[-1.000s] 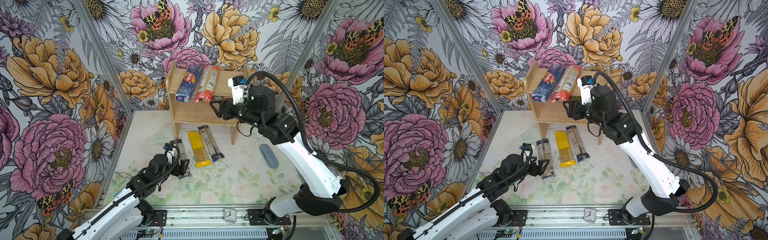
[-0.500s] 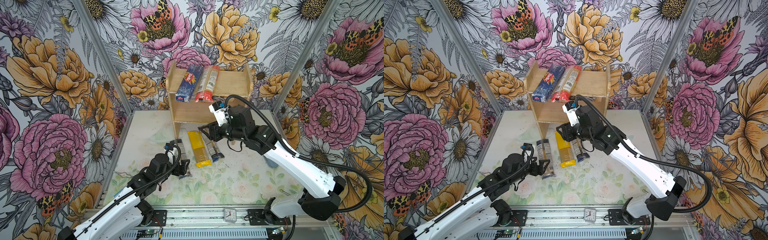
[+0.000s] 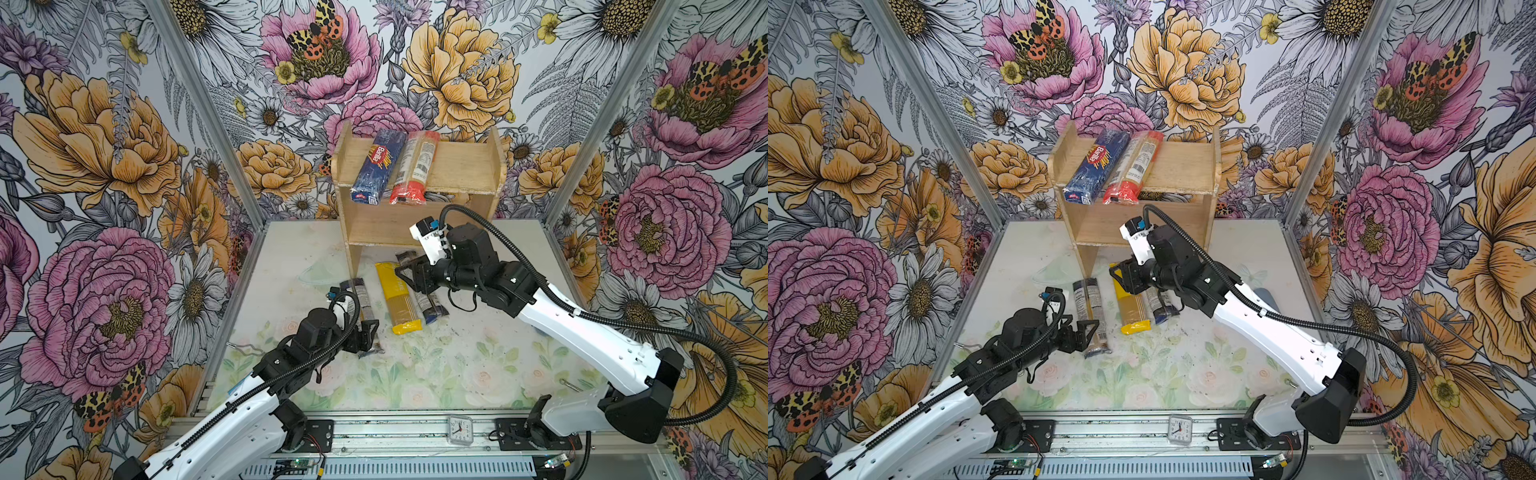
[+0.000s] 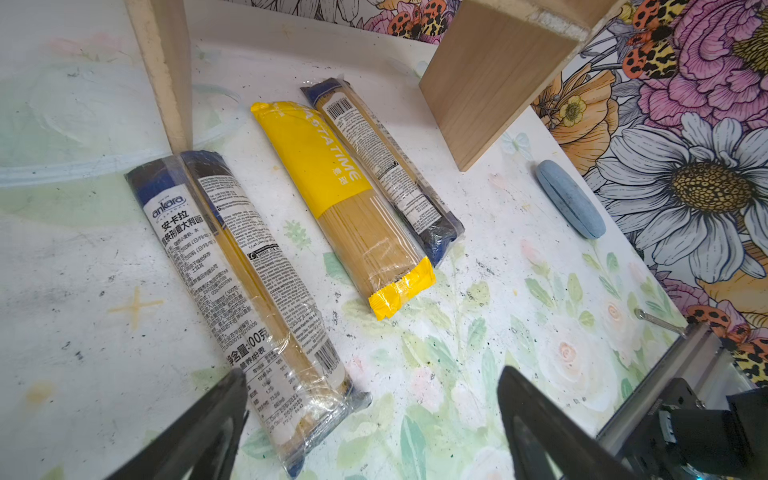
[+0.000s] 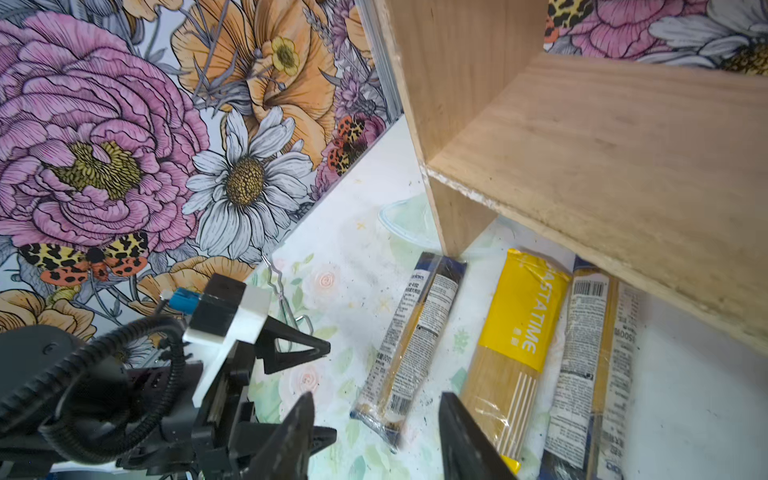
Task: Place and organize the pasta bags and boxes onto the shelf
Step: 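Move the right gripper down over the clear ankara spaghetti pack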
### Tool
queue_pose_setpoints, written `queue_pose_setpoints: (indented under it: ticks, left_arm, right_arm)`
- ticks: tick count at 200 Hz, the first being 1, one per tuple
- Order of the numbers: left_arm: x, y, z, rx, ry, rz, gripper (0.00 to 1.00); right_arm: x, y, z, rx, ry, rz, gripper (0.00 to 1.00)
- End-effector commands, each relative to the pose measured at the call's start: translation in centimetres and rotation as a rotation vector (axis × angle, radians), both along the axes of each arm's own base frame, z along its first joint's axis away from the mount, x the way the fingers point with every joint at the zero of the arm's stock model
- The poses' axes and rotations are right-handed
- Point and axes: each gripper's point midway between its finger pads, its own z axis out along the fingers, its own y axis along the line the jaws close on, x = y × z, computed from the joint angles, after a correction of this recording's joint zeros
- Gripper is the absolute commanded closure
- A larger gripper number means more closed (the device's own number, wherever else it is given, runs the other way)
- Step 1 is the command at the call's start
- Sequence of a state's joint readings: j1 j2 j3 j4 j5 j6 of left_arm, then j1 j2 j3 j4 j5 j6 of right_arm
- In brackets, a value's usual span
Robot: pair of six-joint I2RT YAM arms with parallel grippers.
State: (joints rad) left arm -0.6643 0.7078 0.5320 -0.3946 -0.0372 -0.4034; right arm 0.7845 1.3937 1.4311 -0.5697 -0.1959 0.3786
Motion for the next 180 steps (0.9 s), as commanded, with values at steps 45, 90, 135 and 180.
queue_pose_setpoints:
  ticks: [45, 90, 135, 180]
  left_arm:
    - [-0.1, 2.2, -3.3, 0.013, 0.118, 0.113, 0.01]
    - [-0.5, 3.6, -4.8, -0.003, 0.174, 0.187, 0.01]
    - [-1.1, 5.5, -5.6, -0.017, 0.204, 0.265, 0.01]
    - [-1.4, 6.7, -5.7, -0.038, 0.203, 0.313, 0.01]
  right_arm:
    - [-2.3, 0.2, -6.4, -0.001, 0.085, -0.020, 0.38]
    - [-3.2, 1.9, -12.8, -0.113, 0.126, -0.071, 0.31]
    - [-3.0, 5.0, -17.4, -0.180, 0.166, -0.085, 0.25]
    - [-1.9, 7.5, -20.2, -0.214, 0.196, -0.096, 0.18]
